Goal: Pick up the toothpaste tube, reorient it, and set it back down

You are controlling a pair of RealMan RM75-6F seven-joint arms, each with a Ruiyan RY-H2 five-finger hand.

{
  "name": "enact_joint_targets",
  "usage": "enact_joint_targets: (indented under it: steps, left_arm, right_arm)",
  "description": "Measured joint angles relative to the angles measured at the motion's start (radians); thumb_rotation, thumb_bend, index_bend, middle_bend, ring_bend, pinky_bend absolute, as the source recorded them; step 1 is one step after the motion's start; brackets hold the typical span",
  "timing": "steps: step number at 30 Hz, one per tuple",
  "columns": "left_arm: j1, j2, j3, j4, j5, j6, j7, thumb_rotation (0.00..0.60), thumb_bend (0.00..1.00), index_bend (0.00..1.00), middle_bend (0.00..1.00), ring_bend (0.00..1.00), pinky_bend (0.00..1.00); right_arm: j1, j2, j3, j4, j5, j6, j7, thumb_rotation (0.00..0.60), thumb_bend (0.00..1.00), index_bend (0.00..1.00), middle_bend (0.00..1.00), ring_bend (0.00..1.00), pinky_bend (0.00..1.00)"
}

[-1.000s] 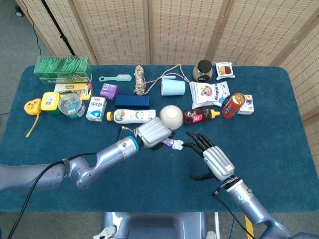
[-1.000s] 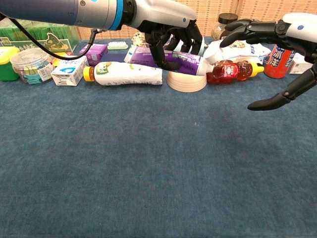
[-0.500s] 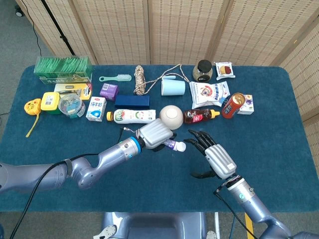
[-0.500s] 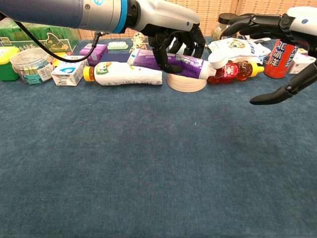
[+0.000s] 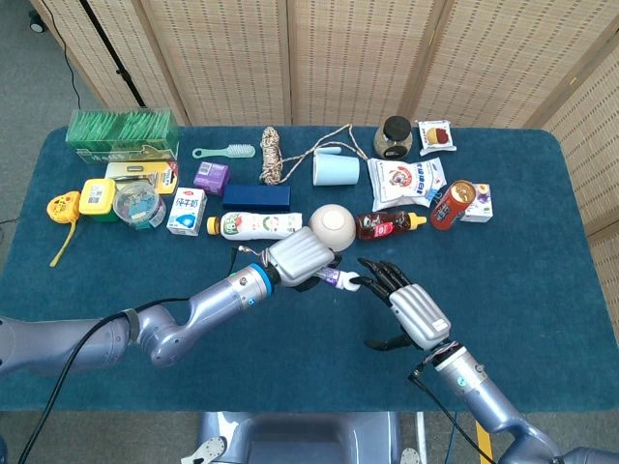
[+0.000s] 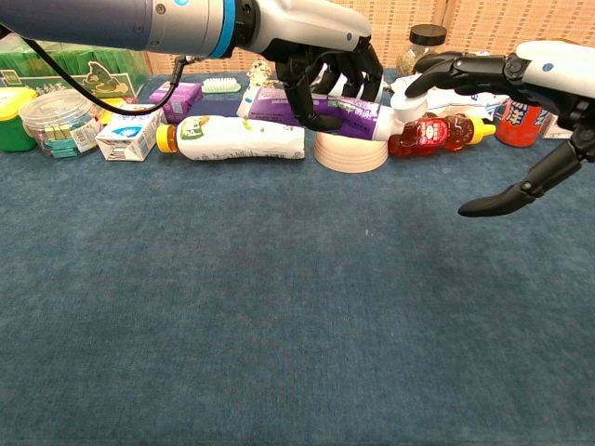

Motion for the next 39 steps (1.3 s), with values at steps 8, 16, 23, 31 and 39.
enact_joint_targets:
  steps: [8,16,23,31,39]
  left_arm:
    - [0.01,0.002,0.0,-0.001,0.003,0.008,-0.012,0.6,0.61,0.62,0.53,0.57,0.58]
    - [0.025,0.009,-0.003,-0.008,0.014,0.031,-0.019,0.6,0.61,0.62,0.53,0.57,0.58]
    - [0.047,0.007,-0.005,-0.017,0.028,0.069,-0.021,0.6,0.61,0.62,0.53,0.57,0.58]
    - [0.064,0.007,0.002,-0.027,0.042,0.084,-0.012,0.6,0.61,0.62,0.53,0.57,0.58]
    - [0.076,0.007,0.011,-0.021,0.044,0.081,-0.007,0.6,0.61,0.62,0.53,0.57,0.58]
  right_arm:
    - [-0.003,-0.004,-0.008,0.006,0.004,0.0,0.002,0.6,0.0,0.18,0.0,0.0,0.0]
    - [0.001,-0.014,-0.01,0.013,0.007,-0.005,0.009,0.6,0.0,0.18,0.0,0.0,0.0]
    - [0.008,-0.031,-0.008,0.021,0.011,-0.012,0.01,0.6,0.0,0.17,0.0,0.0,0.0]
    - [0.002,-0.03,-0.008,0.017,0.015,-0.001,0.012,0.6,0.0,0.17,0.0,0.0,0.0]
    - [-0.029,0.011,-0.015,0.011,0.021,0.038,0.043,0.6,0.0,0.13,0.0,0.0,0.0]
